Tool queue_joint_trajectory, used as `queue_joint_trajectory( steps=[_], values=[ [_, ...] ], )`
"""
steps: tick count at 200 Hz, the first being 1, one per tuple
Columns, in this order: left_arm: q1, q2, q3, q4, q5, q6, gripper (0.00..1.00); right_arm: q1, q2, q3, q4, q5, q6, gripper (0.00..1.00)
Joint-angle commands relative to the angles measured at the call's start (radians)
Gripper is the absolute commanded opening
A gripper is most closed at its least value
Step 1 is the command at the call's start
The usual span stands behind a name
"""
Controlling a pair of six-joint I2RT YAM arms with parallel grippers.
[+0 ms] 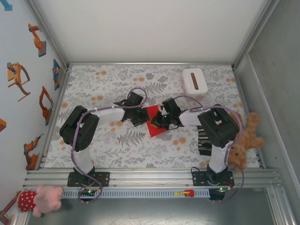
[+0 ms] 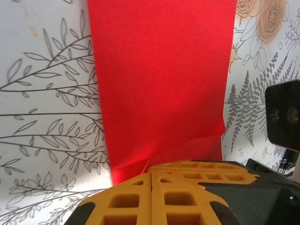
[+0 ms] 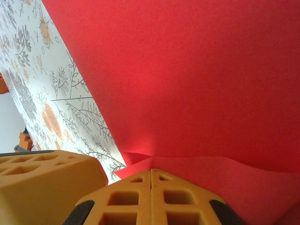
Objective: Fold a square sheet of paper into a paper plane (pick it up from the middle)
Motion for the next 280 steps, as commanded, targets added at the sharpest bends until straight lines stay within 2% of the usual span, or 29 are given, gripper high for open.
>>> queue_joint_trajectory(
  steps=[1,169,210,255,280],
  values=[
    [-0.009,0.016,0.03,-0.004,0.019,-0.006,0.02,0.004,0.022,0.003,-0.075,0.029,-0.005,0.0],
    [-0.027,0.066,0.031,-0.066,-0.038,-0.011,0.0,0.001,0.025,-0.014,-0.047,0.024,0.015,0.0],
    [-0.027,0.088,0.036,-0.126,-0.061,0.0,0.0,0.0,0.009,-0.012,-0.034,0.016,0.012,0.0],
    [-0.027,0.112,0.044,-0.193,-0.098,0.038,0.0,-0.02,-0.097,0.017,-0.026,-0.031,-0.075,0.0],
    [-0.024,0.118,0.066,-0.224,-0.117,0.078,0.0,-0.036,-0.138,0.019,-0.113,0.006,-0.184,0.0]
  ],
)
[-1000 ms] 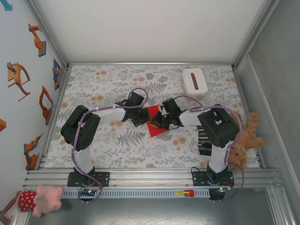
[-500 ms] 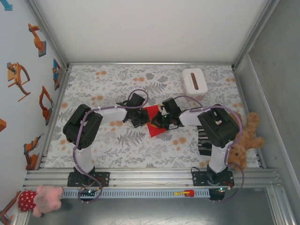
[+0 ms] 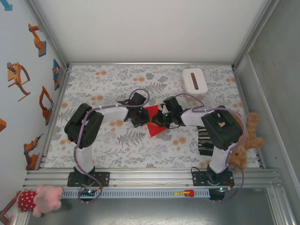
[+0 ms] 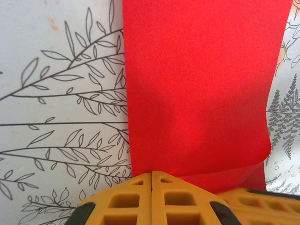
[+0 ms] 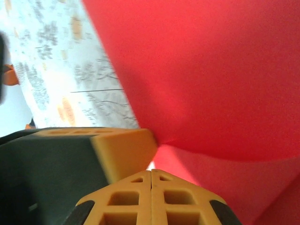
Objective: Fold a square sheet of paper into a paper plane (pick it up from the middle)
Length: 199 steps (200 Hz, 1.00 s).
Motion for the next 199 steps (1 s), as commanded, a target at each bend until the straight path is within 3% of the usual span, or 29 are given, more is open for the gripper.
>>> queue_joint_trajectory(
  steps=[1,119,199],
  values=[
    [-0.008,0.05,0.005,-0.131,-0.054,0.06,0.0,-0.02,-0.066,0.019,-0.08,0.022,-0.125,0.0],
    [-0.01,0.069,0.019,-0.133,-0.037,0.062,0.0,-0.01,0.032,0.093,-0.164,-0.048,-0.228,0.0],
    [-0.008,0.07,0.013,-0.15,-0.066,0.057,0.0,0.002,0.059,0.062,-0.176,0.016,-0.226,0.0]
  ],
)
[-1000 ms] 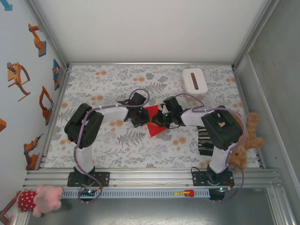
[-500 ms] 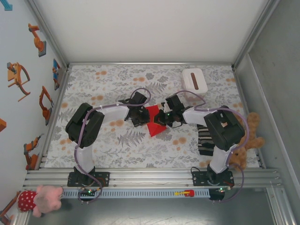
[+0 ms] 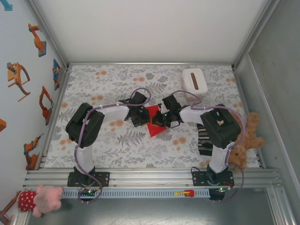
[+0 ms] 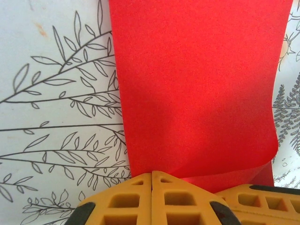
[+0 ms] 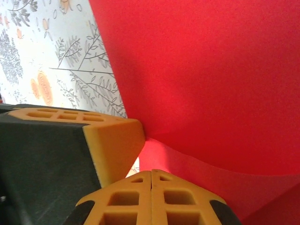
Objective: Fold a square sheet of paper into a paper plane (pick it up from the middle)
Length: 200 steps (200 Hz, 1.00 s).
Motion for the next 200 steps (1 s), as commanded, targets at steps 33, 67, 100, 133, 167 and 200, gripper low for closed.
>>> queue_joint_trajectory(
  steps=[33,67,100,133,167,200],
  values=[
    [-0.003,0.057,-0.02,-0.106,-0.064,0.02,0.0,-0.009,-0.004,-0.087,0.018,0.039,-0.018,0.0],
    [0.003,0.054,-0.008,-0.097,-0.057,0.031,0.0,-0.014,-0.005,-0.164,0.094,0.051,0.003,0.0],
    [0.015,0.033,0.05,-0.077,-0.028,0.058,0.0,-0.014,0.003,-0.206,0.178,0.072,0.057,0.0],
    [0.045,-0.03,0.074,0.021,0.018,0.023,0.04,-0.014,0.011,-0.215,0.256,0.113,0.139,0.0],
    [0.064,-0.125,-0.02,0.114,0.007,-0.044,0.11,-0.014,0.051,-0.202,0.323,0.137,0.199,0.0],
    [0.044,-0.184,-0.104,0.173,0.08,-0.068,0.12,-0.014,0.09,-0.201,0.352,0.112,0.211,0.0]
  ],
)
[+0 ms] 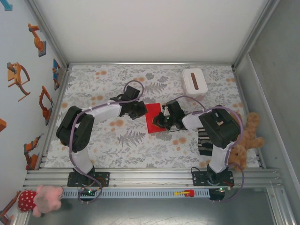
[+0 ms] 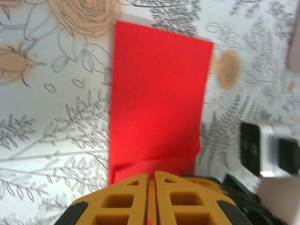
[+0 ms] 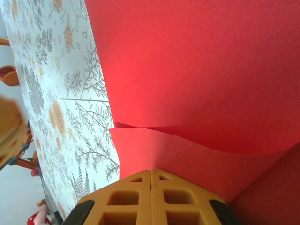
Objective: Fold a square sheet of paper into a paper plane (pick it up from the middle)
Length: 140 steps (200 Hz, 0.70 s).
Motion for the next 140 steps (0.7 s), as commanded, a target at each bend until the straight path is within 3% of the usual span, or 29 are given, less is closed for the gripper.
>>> queue_joint_trajectory(
  steps=[1,62,140],
  values=[
    [-0.021,-0.041,-0.055,0.058,0.064,-0.037,0.12,-0.004,0.077,-0.019,-0.04,0.074,0.024,0.0],
    [-0.066,-0.025,-0.122,0.055,0.104,-0.044,0.05,-0.004,0.079,-0.014,-0.058,0.064,0.018,0.0],
    [-0.106,0.037,-0.105,0.024,0.114,-0.048,0.07,-0.004,0.084,-0.002,-0.079,0.059,0.02,0.0]
  ],
)
